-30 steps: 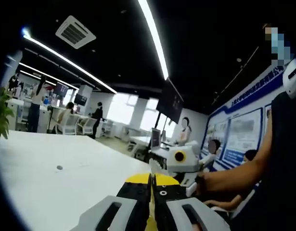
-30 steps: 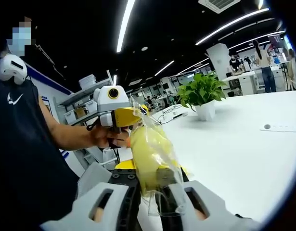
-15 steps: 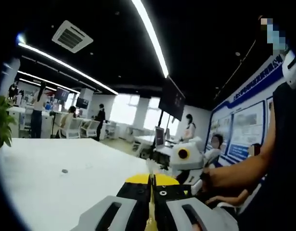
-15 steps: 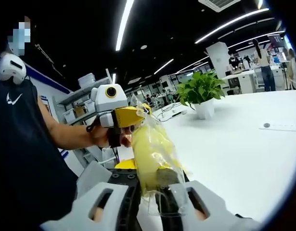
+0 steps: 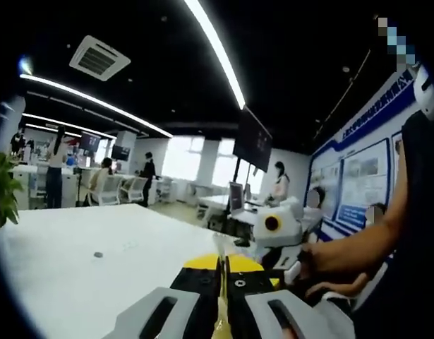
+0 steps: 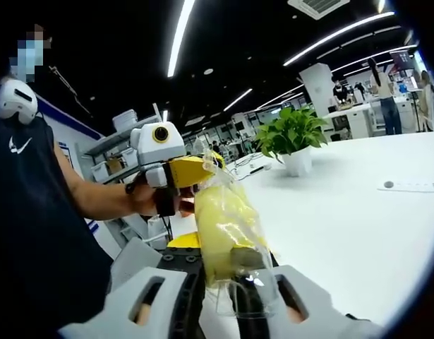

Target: Compare the silicone blocks by pressing each to a similar depth, holding the contact briefly, and releasing to observe deformation and rebound differences across the visible hardness samples.

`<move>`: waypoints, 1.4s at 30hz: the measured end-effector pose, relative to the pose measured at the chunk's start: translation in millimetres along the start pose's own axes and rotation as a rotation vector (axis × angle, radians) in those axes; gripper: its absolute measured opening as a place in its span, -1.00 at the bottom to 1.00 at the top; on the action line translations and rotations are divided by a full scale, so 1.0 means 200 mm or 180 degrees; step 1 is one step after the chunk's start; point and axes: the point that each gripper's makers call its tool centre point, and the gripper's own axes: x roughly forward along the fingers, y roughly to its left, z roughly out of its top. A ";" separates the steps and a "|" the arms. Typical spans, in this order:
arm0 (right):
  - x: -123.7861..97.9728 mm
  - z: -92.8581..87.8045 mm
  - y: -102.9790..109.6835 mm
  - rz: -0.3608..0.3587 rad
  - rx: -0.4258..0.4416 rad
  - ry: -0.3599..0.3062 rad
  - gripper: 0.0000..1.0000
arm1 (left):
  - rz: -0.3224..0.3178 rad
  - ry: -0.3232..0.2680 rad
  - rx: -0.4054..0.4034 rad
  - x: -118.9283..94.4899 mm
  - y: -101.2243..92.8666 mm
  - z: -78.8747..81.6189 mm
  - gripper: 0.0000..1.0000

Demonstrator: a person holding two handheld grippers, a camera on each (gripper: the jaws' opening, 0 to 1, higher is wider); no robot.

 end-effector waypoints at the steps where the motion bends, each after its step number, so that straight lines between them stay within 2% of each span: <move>1: 0.00 0.00 0.00 -0.0005 0.0003 0.0007 -0.85 | 0.0010 0.0004 0.0002 0.00 0.00 0.00 -0.98; 10: -0.01 0.02 -0.01 -0.0044 0.0044 -0.0081 -0.81 | -0.0007 -0.0036 0.0122 0.02 -0.02 0.02 -1.00; 12: -0.01 0.02 -0.01 -0.0039 0.0053 -0.0086 -0.79 | 0.0066 -0.0008 -0.0098 0.02 -0.01 0.01 -1.00; 18: -0.02 -0.01 -0.02 -0.0114 0.0090 -0.0102 -0.74 | 0.0084 0.0042 -0.0123 0.03 -0.01 -0.01 -1.00; 20: -0.02 -0.01 -0.04 -0.0186 -0.0042 -0.0109 -0.76 | 0.0088 0.0050 -0.0169 0.03 0.00 -0.01 -1.00; 25: -0.02 -0.01 -0.02 -0.0187 -0.0052 -0.0084 -0.81 | 0.0038 0.0036 -0.0154 0.02 -0.03 -0.01 -1.00; 28: -0.03 0.00 -0.02 -0.0186 -0.0045 -0.0103 -0.80 | 0.0005 -0.0004 -0.0279 0.01 -0.04 0.00 -1.00; 31: -0.03 0.01 -0.01 -0.0182 -0.0019 -0.0141 -0.76 | 0.0026 -0.0031 -0.0249 0.01 -0.04 0.02 -1.00; 37: -0.03 0.06 -0.05 -0.0291 -0.0154 -0.0291 -0.62 | -0.0018 -0.0118 -0.0310 0.01 -0.05 0.07 -1.00; 40: -0.04 0.09 -0.06 -0.0313 -0.0116 -0.0390 -0.50 | -0.0008 -0.0128 -0.0300 0.02 -0.05 0.08 -1.00; 42: -0.05 0.12 -0.09 -0.0411 -0.0198 -0.0454 -0.38 | 0.0027 -0.0112 -0.0255 0.02 -0.04 0.07 -1.00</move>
